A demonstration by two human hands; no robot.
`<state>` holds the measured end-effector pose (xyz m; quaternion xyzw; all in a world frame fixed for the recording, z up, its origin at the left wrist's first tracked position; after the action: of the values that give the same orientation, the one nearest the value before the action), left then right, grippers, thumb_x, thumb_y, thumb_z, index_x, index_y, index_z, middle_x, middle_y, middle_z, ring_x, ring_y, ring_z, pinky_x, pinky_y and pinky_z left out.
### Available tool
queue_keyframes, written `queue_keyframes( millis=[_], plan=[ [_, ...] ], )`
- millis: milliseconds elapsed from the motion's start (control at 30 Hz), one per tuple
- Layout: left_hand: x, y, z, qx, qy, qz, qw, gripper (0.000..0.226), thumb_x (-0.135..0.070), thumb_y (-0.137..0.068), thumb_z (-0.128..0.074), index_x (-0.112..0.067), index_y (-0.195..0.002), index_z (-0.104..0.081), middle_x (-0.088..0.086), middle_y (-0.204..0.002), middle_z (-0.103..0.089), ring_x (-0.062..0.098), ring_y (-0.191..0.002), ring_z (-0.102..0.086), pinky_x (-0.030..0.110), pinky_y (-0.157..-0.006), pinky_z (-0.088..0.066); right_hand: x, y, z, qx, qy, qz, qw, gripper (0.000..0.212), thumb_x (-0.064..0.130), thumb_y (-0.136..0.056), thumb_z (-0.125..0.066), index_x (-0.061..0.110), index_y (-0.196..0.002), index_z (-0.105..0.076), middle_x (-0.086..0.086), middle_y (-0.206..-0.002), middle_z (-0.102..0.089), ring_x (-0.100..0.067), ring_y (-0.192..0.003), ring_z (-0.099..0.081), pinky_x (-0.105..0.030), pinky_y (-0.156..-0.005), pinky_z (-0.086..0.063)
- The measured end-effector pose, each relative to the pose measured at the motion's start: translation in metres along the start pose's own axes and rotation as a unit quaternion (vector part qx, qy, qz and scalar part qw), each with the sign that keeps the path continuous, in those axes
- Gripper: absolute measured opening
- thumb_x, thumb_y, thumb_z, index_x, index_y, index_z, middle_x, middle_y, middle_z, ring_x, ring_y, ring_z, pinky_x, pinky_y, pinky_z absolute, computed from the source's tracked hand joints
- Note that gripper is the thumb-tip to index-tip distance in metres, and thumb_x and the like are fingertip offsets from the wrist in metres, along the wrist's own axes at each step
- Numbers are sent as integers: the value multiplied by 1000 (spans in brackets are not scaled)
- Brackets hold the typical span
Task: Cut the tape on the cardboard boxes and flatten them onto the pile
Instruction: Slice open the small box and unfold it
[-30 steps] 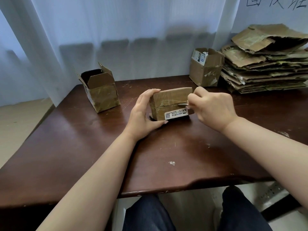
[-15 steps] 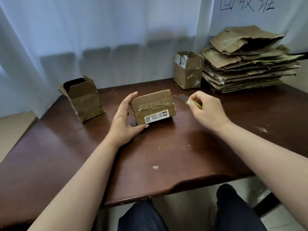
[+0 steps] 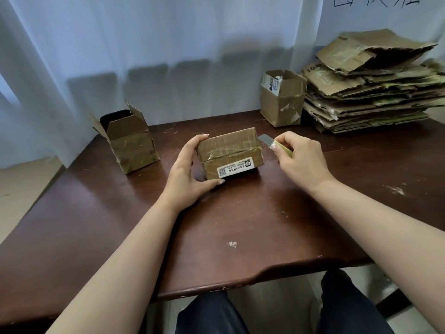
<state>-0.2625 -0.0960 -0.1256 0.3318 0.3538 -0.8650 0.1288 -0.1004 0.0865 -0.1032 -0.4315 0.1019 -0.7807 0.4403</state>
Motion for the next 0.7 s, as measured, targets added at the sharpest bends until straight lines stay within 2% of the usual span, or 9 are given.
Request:
queue_keyframes(
  millis=[67,167,233,300,433,467,533,600,700],
  plan=[
    [-1,0,0,-1,-6,0,1000,96,-21,-63,-89,-24,-142,-36,-2,-136,-51,12,-130,-46,37,-111,-37,-1,2,-1,5,16,6,1000,12,24,-92,-58,19,-94,-68,-2,-78,-68,-27,-80,-61,-40,-73,-50],
    [-1,1,-1,-12,-6,12,1000,94,-14,-63,-90,-19,-142,-38,-1,-130,-54,1,-119,-50,15,-101,-40,0,6,-5,26,57,29,998,17,21,-94,-55,12,-84,-66,-8,-66,-61,-33,-70,-56,-39,-63,-48],
    [-1,1,-2,-19,-2,21,1000,93,-9,-63,-89,-18,-140,-39,1,-126,-55,2,-113,-53,6,-90,-41,-1,11,-6,31,75,36,996,19,21,-94,-54,10,-83,-65,-10,-66,-60,-35,-69,-55,-39,-60,-47],
    [-1,1,-2,-20,-8,20,1000,92,-11,-63,-89,-19,-140,-39,0,-125,-55,6,-113,-54,8,-90,-43,-4,18,-6,29,79,33,996,19,21,-94,-54,8,-88,-67,-12,-72,-65,-37,-75,-58,-41,-62,-50],
    [-1,2,-1,-9,-23,9,1000,94,-21,-61,-90,-25,-140,-38,-6,-129,-50,9,-121,-49,37,-105,-44,-12,29,-6,48,86,19,995,18,24,-94,-55,14,-96,-69,-10,-82,-69,-35,-84,-61,-41,-68,-52],
    [-3,3,-1,-11,-33,6,999,94,-22,-61,-89,-25,-140,-38,-6,-130,-46,9,-123,-46,38,-106,-43,-14,30,-5,48,81,6,996,17,25,-94,-55,16,-98,-69,-9,-83,-69,-34,-85,-61,-40,-69,-51],
    [-11,4,1,-38,-63,-10,997,95,-23,-61,-87,-19,-140,-37,-1,-129,-38,9,-122,-40,30,-109,-37,-17,30,-1,38,65,-19,997,14,26,-93,-55,18,-98,-66,-7,-85,-68,-32,-84,-60,-38,-70,-50],
    [-20,6,10,-109,-92,-35,989,95,-27,-61,-81,-12,-142,-34,7,-127,-33,12,-119,-37,22,-110,-32,-16,30,1,27,50,-26,998,12,26,-93,-54,17,-96,-62,-6,-84,-66,-31,-82,-60,-39,-69,-49],
    [-26,8,20,-178,-160,-32,970,106,-32,-61,-76,-10,-150,-23,13,-125,-32,21,-119,-35,27,-112,-29,-8,29,0,22,34,-21,999,10,25,-92,-54,17,-96,-60,-5,-84,-65,-30,-81,-60,-42,-71,-50]
  ],
)
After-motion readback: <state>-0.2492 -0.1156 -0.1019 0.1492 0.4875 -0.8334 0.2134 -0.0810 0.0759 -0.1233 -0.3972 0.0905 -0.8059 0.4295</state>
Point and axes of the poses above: each hand's wrist, its own y-axis away from the middle knuckle, its own z-axis out of the back of the hand, x = y × z, the point moved 8 cm from there along -y, towards the middle knuckle
